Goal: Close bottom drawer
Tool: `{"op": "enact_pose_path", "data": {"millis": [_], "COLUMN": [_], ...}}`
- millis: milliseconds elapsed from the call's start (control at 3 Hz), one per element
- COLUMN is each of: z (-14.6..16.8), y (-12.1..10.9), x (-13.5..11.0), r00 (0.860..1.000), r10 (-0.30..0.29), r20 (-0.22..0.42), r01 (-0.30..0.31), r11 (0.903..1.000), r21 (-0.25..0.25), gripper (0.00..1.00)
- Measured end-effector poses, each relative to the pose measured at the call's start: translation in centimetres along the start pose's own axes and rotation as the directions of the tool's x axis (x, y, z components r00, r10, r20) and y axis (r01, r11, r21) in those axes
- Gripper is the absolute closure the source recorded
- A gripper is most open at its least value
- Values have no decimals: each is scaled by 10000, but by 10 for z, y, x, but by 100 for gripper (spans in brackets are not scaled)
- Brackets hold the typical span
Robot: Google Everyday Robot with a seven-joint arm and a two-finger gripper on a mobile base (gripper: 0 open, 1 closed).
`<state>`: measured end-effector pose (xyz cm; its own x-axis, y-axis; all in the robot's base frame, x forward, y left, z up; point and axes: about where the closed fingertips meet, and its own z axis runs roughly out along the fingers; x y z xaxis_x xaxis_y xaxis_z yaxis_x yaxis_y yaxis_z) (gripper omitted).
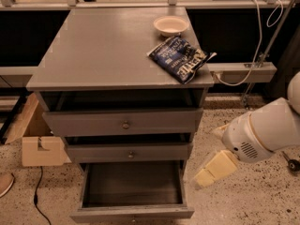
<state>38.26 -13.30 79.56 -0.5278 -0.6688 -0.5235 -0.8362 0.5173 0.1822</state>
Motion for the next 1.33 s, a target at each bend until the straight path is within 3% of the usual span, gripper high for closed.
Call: {"op": "enact_pose_path", "data": {"millis": [333,667,1000,1333], "z": [-1,39,100,162], "y": [0,-15,-33,-44], "x": [-1,20,53,74], "r00": [10000,9993,9972,9927], "r10": [-18,303,457,498], "r20": [17,230,588,1096], "r01": [18,-296,-400,-286], "r11": [10000,9990,9946,9820], "r21": [12,-335,-955,-1869], "gripper": [0,0,0,0]}}
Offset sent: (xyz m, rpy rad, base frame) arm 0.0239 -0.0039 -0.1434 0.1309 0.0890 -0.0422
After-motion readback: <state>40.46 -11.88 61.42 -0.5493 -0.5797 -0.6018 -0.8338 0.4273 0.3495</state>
